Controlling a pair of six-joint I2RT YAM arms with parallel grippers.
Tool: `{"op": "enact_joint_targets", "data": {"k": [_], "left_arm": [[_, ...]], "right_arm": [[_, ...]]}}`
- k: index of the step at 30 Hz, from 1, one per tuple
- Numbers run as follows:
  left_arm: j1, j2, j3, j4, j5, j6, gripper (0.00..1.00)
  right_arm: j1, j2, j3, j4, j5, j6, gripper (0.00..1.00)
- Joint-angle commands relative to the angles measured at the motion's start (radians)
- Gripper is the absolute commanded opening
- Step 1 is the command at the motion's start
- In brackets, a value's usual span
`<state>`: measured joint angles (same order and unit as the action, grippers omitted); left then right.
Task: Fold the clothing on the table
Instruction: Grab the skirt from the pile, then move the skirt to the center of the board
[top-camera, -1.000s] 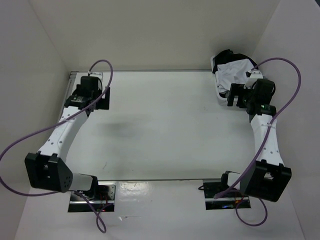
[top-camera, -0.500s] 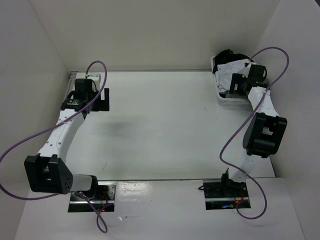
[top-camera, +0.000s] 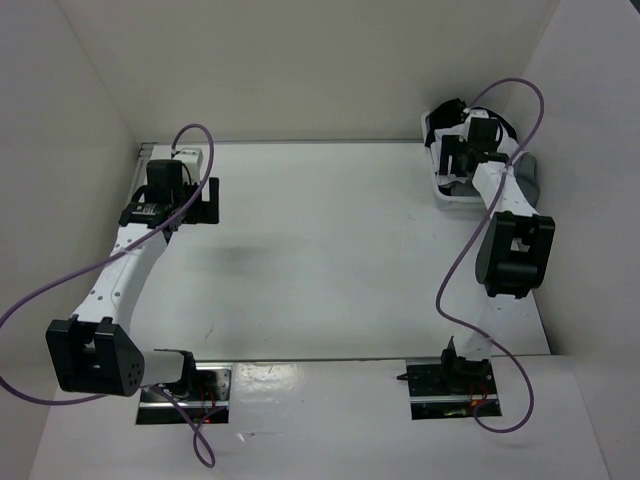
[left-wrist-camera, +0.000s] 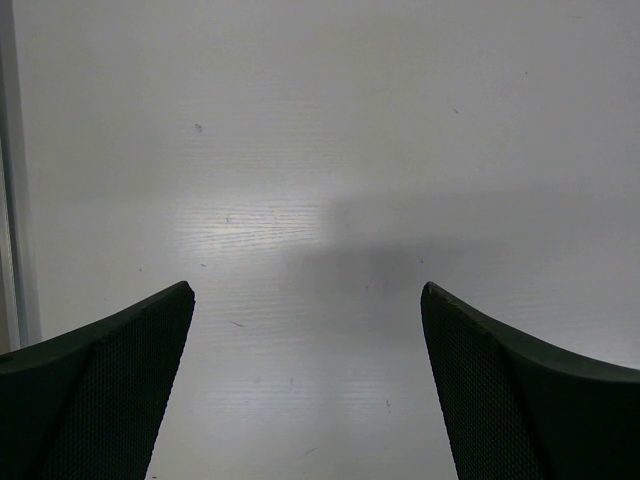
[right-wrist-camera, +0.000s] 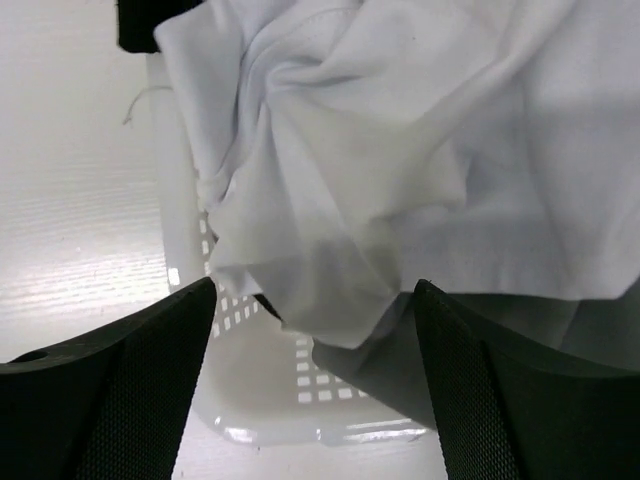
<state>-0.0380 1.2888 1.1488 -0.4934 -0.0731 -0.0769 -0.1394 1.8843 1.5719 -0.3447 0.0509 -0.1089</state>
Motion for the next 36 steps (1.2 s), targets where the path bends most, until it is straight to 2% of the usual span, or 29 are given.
{"op": "enact_joint_targets", "data": {"k": [1,3,4,6,9,10,11,13,14,23,28,33,34,35,36], "left_arm": [[0.001,0.006,-0.008,0.033,0.015,0.020,1.00],[0.001,0.006,-0.008,0.033,0.015,0.020,1.00],[0.001,0.006,-0.008,0.033,0.015,0.020,1.00],[0.001,0.006,-0.008,0.033,0.015,0.020,1.00],[0.001,0.006,-0.008,0.033,0.015,0.020,1.00],[0.001,0.006,-0.008,0.033,0.015,0.020,1.00],[0.001,0.006,-0.008,0.033,0.015,0.020,1.00],[0.001,0.006,-0.008,0.033,0.015,0.020,1.00],[0.001,0.006,-0.008,0.033,0.024,0.020,1.00],[0.001,0.006,-0.008,0.033,0.033,0.029,1.00],[0.001,0.006,-0.017,0.033,0.042,0.029,1.00],[0.001,-0.003,-0.017,0.042,0.042,0.029,1.00],[0.001,-0.003,-0.017,0.042,0.042,0.029,1.00],[0.001,-0.003,-0.017,0.042,0.051,0.029,1.00],[0.001,-0.012,-0.017,0.042,0.052,0.029,1.00]], "right_arm": [[-0.002,0.070,0.056,0.053,0.059,-0.009,0.83],[-0.002,0.091,0.068,0.073,0.073,-0.018,0.80],[-0.002,0.110,0.068,0.073,0.082,-0.018,0.74],[-0.012,0.125,0.089,0.073,0.083,-0.018,0.70],[-0.025,0.148,0.117,0.082,0.083,-0.018,0.54],[-0.025,0.159,0.117,0.073,0.083,-0.018,0.45],[-0.034,0.159,0.134,0.061,0.083,-0.018,0.24],[-0.034,0.144,0.146,0.047,0.083,-0.008,0.05],[-0.034,0.130,0.146,0.047,0.070,-0.008,0.00],[0.018,-0.249,0.103,-0.066,-0.022,-0.008,0.00],[0.161,-0.462,0.002,-0.109,-0.029,-0.066,0.00],[0.325,-0.596,-0.058,-0.177,-0.077,-0.091,0.00],[0.351,-0.626,-0.071,-0.209,-0.139,-0.103,0.07],[0.351,-0.640,-0.072,-0.220,-0.152,-0.103,0.26],[0.362,-0.657,-0.111,-0.203,-0.152,-0.089,0.55]]}}
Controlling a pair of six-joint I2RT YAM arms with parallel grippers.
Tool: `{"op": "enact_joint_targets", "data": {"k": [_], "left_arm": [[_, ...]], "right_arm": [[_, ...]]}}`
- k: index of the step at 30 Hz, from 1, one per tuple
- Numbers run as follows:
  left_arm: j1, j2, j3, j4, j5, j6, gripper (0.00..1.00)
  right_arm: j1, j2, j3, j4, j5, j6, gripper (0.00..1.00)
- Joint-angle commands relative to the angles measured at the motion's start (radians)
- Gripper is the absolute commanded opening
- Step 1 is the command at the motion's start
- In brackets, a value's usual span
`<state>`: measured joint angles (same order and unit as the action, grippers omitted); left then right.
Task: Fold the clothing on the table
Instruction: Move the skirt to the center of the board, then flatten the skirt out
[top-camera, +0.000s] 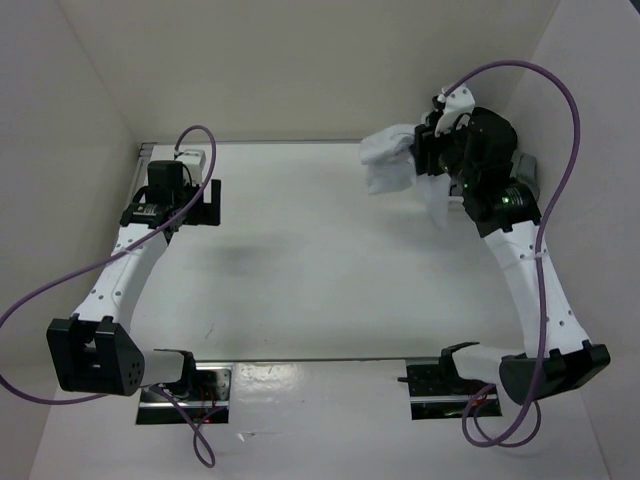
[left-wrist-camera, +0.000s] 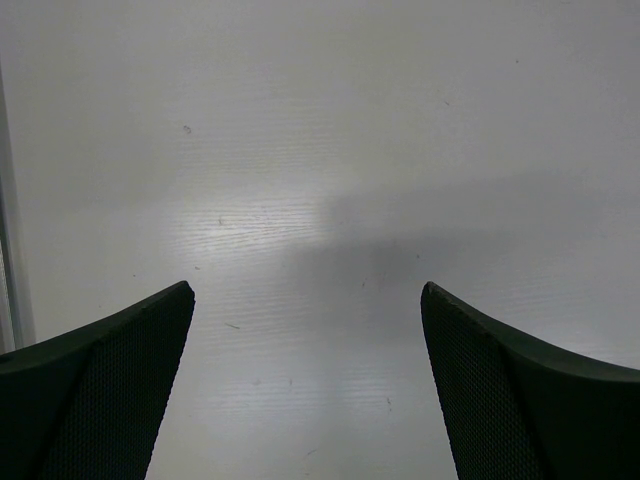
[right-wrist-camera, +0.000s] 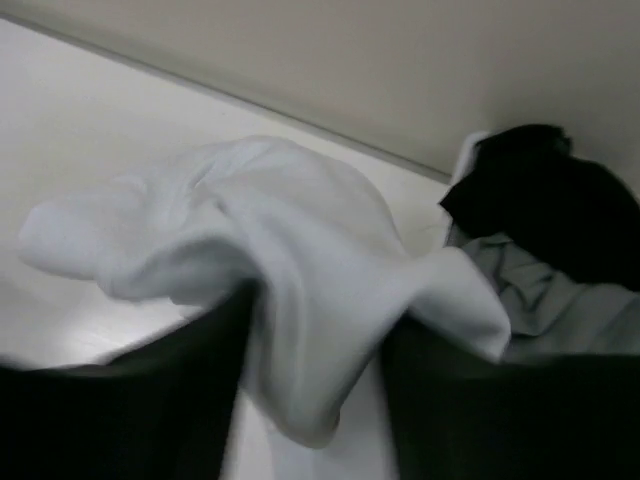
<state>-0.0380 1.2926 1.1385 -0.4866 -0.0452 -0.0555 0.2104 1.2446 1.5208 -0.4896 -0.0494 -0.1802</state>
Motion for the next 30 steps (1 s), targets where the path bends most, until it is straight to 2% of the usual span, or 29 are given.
{"op": "enact_joint_targets", "data": {"k": [1,2,4,5,8,11,12,16,17,20,24,27,30], "left_arm": [[0.001,-0.016,-0.006,0.036,0.024,0.017,1.00],[0.001,-0.016,-0.006,0.036,0.034,0.017,1.00],[0.001,-0.016,-0.006,0.036,0.048,0.017,1.00],[0.001,-0.016,-0.006,0.036,0.048,0.026,1.00],[0.001,-0.006,-0.006,0.026,0.091,0.039,1.00],[0.001,0.017,-0.006,0.005,0.149,0.066,1.00],[0.001,0.027,-0.006,-0.009,0.168,0.083,0.98],[0.001,0.050,0.003,-0.061,0.298,0.132,0.93],[0.001,0.063,0.003,-0.061,0.333,0.146,0.93],[0.001,0.077,0.027,-0.086,0.308,0.146,0.96],[0.001,0.032,0.038,-0.076,0.214,0.100,1.00],[0.048,-0.035,0.029,-0.063,0.226,0.080,1.00],[0.110,-0.094,0.029,-0.115,0.286,0.080,1.00]], "right_arm": [[0.012,-0.036,-0.086,-0.038,-0.052,-0.018,0.91],[0.012,-0.069,-0.115,-0.017,0.001,-0.018,0.99],[0.012,-0.070,-0.183,0.019,0.083,-0.018,0.99],[0.012,-0.057,-0.197,0.028,0.171,-0.018,0.99],[-0.008,0.037,-0.226,0.010,0.326,0.007,0.99],[-0.019,0.093,-0.226,-0.035,0.327,0.018,0.99],[-0.019,0.093,-0.237,-0.046,0.275,0.018,0.99],[0.065,0.018,-0.275,-0.037,0.129,-0.050,0.99],[0.120,0.018,-0.275,-0.037,0.114,-0.073,0.99],[0.211,0.050,-0.229,-0.037,0.124,-0.105,0.99],[0.329,0.230,-0.140,-0.047,0.167,-0.145,0.99],[0.352,0.359,-0.103,-0.012,0.203,-0.209,0.99],[0.362,0.449,-0.076,0.023,0.223,-0.272,0.99]]}}
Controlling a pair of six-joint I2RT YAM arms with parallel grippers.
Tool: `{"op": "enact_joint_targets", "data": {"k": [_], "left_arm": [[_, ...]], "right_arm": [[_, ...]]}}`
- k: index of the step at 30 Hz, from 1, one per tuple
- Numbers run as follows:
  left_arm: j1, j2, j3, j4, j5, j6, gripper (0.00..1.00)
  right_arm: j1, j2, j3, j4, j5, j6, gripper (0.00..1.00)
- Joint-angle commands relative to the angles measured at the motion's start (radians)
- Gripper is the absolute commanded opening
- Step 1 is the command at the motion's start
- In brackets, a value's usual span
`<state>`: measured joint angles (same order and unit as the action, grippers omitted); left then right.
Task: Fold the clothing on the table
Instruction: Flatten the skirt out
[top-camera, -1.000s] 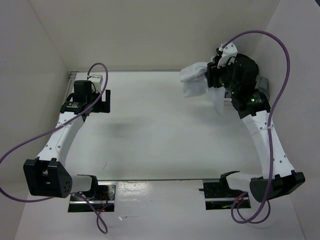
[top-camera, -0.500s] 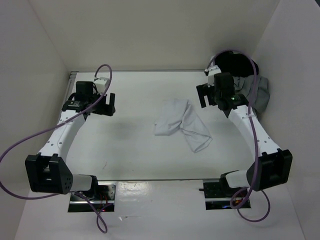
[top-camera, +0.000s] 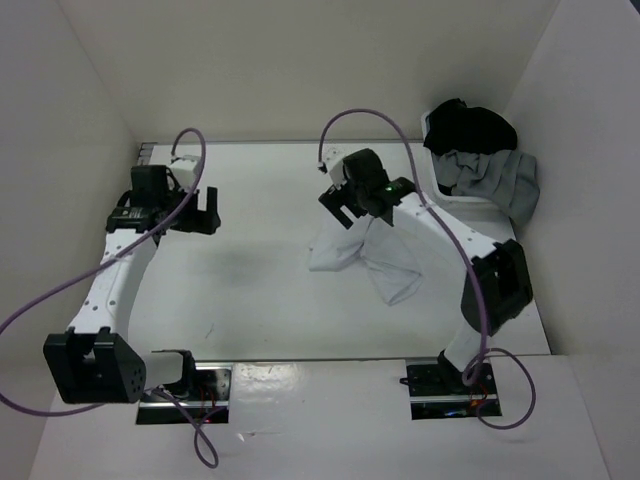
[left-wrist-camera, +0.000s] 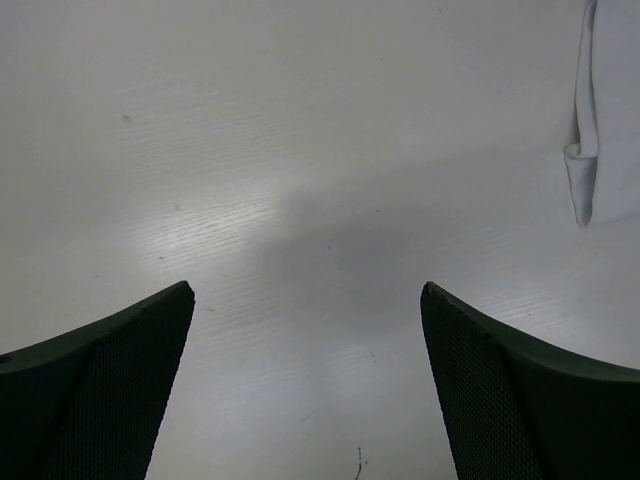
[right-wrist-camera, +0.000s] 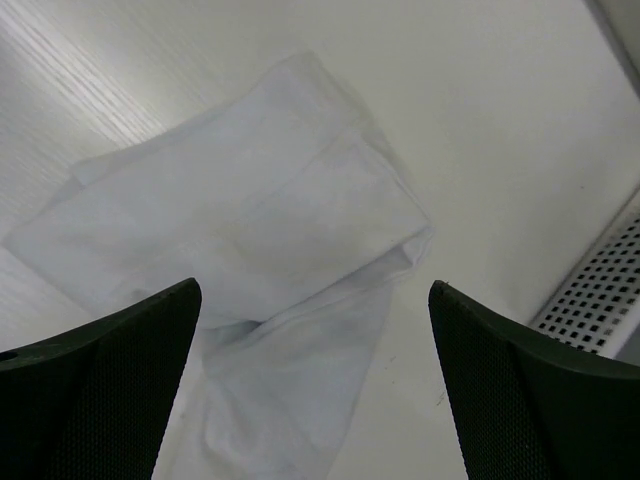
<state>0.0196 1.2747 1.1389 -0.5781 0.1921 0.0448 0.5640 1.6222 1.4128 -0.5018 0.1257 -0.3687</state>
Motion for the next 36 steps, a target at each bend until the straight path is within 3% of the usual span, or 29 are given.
{"op": "enact_joint_targets", "data": {"k": [1,11,26,33,36], "left_arm": [[0.065,-0.092,0.019,-0.034,0.059,-0.020,1.00],[0.121,-0.284,-0.094,0.037,0.087,-0.002,1.00],[0.121,-0.242,-0.103,0.037,0.078,-0.002,1.00],[0.121,-0.224,-0.103,0.037,0.087,-0.002,1.00],[0.121,-0.215,-0.103,0.037,0.087,-0.002,1.00]], "right_arm": [[-0.002,0.118,0.032,0.046,0.032,-0.102,0.99],[-0.061,0.289,0.074,0.137,-0.149,-0.288,0.99],[-0.061,0.567,0.316,0.068,-0.239,-0.397,0.94],[-0.079,0.601,0.325,0.057,-0.274,-0.427,0.88],[-0.088,0.622,0.337,0.045,-0.284,-0.427,0.80]]}}
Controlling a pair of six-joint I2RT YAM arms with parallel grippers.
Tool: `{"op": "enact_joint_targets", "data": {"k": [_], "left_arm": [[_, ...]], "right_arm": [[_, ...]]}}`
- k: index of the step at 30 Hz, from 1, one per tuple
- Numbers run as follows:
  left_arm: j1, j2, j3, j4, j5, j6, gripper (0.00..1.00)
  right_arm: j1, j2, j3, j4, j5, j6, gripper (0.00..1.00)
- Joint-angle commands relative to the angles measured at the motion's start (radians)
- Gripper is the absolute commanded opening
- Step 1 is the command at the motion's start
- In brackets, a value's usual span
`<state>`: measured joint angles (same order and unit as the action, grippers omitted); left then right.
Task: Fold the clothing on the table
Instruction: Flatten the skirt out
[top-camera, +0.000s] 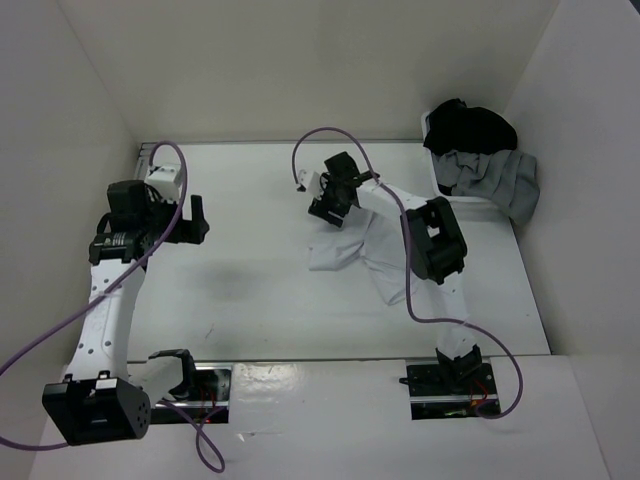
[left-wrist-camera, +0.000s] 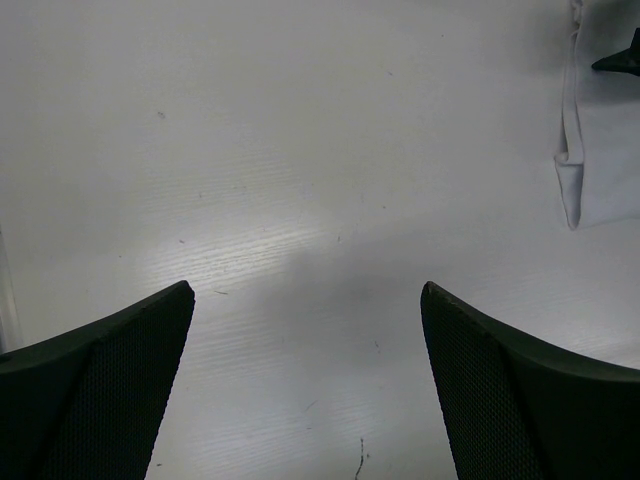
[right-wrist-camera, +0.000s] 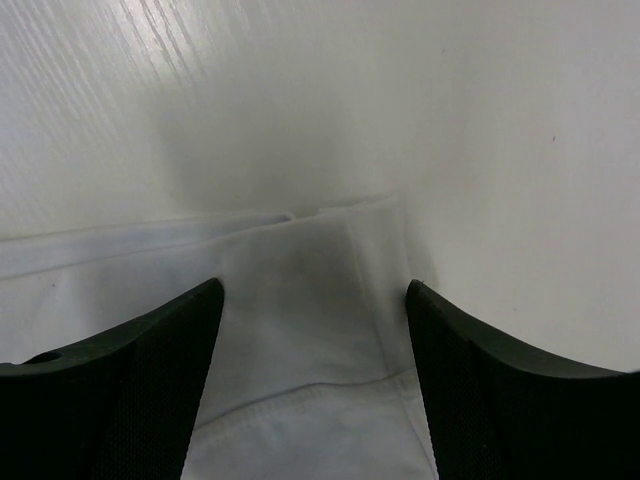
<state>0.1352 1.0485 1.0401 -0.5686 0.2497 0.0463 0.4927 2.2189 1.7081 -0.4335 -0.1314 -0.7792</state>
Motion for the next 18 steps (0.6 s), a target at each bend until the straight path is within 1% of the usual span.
{"op": "enact_joint_targets", "data": {"k": [1,2,3,6,7,9,12,13,15,16,18], "left_arm": [[0.006,0.011,-0.005,0.027,0.030,-0.003,1.00],[0.006,0.011,-0.005,0.027,0.030,-0.003,1.00],[0.006,0.011,-0.005,0.027,0.030,-0.003,1.00],[0.006,0.011,-0.005,0.027,0.030,-0.003,1.00],[0.006,0.011,-0.005,0.027,0.030,-0.003,1.00],[0.006,0.011,-0.005,0.027,0.030,-0.003,1.00],[0.006,0.011,-0.005,0.027,0.039,0.006,1.00],[0.006,0.011,-0.005,0.027,0.039,0.006,1.00],[0.006,0.011,-0.005,0.027,0.039,0.006,1.00],[0.006,0.021,-0.005,0.027,0.039,0.006,1.00],[0.006,0.021,-0.005,0.027,0.048,0.006,1.00]], "right_arm": [[-0.017,0.039,0.065,-0.024,-0.027,-0.017,0.78],[-0.017,0.054,0.065,-0.033,-0.027,-0.017,0.76],[-0.017,0.070,0.080,-0.042,-0.027,-0.017,0.72],[-0.017,0.094,0.111,-0.062,-0.036,-0.017,0.66],[-0.017,0.107,0.123,-0.062,-0.036,-0.017,0.62],[-0.026,0.107,0.133,-0.071,-0.036,-0.017,0.61],[-0.026,0.117,0.142,-0.071,-0.036,-0.008,0.57],[-0.026,0.117,0.142,-0.071,-0.036,-0.008,0.54],[-0.026,0.117,0.153,-0.071,-0.036,0.001,0.27],[-0.026,0.117,0.153,-0.071,-0.036,0.011,0.23],[-0.026,0.090,0.153,-0.071,-0.036,0.011,0.21]]}}
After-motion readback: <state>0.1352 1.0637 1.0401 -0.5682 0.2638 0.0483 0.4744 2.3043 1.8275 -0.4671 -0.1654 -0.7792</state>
